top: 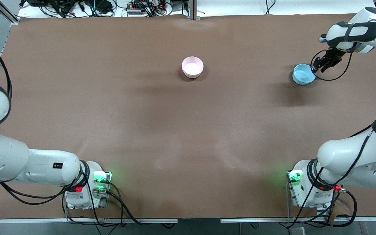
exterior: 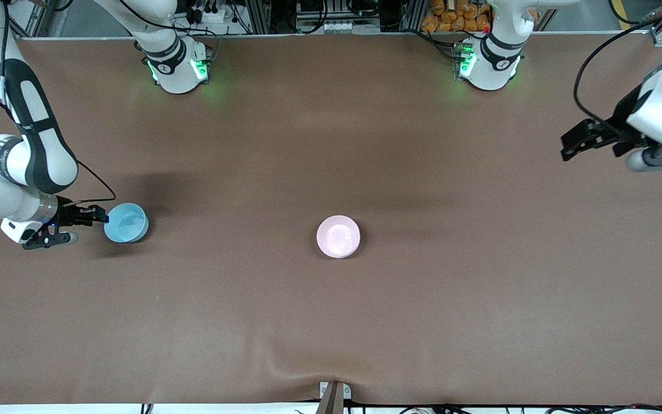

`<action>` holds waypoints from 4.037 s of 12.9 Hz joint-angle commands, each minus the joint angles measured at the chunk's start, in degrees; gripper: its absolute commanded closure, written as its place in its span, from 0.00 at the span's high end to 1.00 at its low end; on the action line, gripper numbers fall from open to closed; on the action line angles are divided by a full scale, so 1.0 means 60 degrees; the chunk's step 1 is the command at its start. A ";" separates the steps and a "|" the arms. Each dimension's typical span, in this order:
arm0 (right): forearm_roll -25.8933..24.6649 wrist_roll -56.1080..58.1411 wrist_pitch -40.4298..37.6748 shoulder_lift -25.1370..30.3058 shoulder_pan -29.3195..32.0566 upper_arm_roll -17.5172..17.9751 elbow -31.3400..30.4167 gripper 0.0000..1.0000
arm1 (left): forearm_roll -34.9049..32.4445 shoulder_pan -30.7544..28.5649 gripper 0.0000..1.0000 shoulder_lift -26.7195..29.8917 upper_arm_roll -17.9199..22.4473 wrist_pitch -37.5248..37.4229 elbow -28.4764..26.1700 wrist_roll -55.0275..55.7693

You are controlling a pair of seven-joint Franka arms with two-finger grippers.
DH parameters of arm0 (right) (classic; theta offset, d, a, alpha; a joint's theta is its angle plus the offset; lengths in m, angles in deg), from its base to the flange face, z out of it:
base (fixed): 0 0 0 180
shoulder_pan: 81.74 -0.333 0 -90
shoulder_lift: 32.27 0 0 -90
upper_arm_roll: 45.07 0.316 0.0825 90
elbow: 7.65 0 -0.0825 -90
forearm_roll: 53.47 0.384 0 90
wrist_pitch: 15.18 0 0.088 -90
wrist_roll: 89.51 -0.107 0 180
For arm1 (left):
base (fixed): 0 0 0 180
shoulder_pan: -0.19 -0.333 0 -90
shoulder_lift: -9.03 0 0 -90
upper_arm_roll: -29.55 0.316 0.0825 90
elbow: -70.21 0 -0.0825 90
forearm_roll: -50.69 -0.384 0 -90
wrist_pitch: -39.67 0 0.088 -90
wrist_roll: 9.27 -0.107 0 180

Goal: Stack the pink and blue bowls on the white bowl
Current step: 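Return the left arm to rest while the right gripper reaches the blue bowl, then close the right gripper on the light blue bowl rim, then carry the blue bowl with the right gripper over the stacked bowls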

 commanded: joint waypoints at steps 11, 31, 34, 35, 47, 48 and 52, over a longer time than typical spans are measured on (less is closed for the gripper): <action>0.0818 -0.0305 -0.0630 0.0294 -0.0051 0.0246 -0.0135 0.00 | 0.0009 0.0207 1.00 0.0662 0.0299 -0.0346 -0.0254 0.0267; 0.2433 -1.3176 -0.1887 0.0018 -0.7271 0.0217 0.3811 0.00 | -0.0078 0.0266 1.00 0.0325 0.0241 -0.0480 0.0215 0.0165; 0.2418 -1.4000 -0.1080 -0.0378 -0.7815 0.0217 0.3811 0.00 | -0.0064 0.0251 1.00 0.0310 0.0226 -0.0480 0.0215 0.0165; 0.2404 -1.4437 -0.0627 -0.0626 -0.8207 0.0217 0.3811 0.00 | -0.0078 0.0251 1.00 0.0310 0.0226 -0.0465 0.0230 0.0150; 0.1276 -1.6155 0.0753 -0.2430 -0.9338 -0.0120 0.4646 0.00 | -0.0064 0.0295 1.00 0.0325 0.0211 -0.0568 0.0157 0.0150; 0.1276 -1.6155 0.0783 -0.2459 -0.9339 -0.0135 0.4631 0.00 | -0.0064 0.0295 1.00 0.0325 0.0211 -0.0568 0.0157 0.0150; 0.1232 -1.6155 0.1033 -0.2635 -0.9311 -0.0120 0.4631 0.30 | -0.0064 0.0310 1.00 0.0310 0.0211 -0.0568 0.0142 0.0150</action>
